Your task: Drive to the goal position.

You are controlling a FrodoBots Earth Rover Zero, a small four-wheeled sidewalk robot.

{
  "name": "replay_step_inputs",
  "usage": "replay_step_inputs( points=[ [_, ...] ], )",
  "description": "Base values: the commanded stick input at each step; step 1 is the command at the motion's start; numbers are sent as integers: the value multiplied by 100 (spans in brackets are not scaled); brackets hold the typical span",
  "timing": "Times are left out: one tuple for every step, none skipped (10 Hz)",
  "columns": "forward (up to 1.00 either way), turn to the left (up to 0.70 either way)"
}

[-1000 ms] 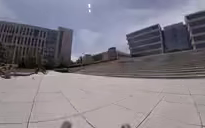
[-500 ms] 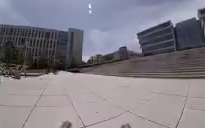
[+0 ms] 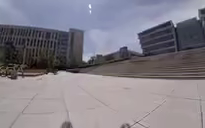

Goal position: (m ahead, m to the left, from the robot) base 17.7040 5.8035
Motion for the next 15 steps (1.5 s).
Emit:
replay_step_inputs(
  points=[
    [70,0],
    [70,0],
    [70,0],
    [70,0],
    [70,0],
    [70,0],
    [70,0],
    [70,0],
    [70,0],
    [70,0],
    [70,0],
    [70,0],
    [70,0],
    [70,0],
    [70,0]
  ],
)
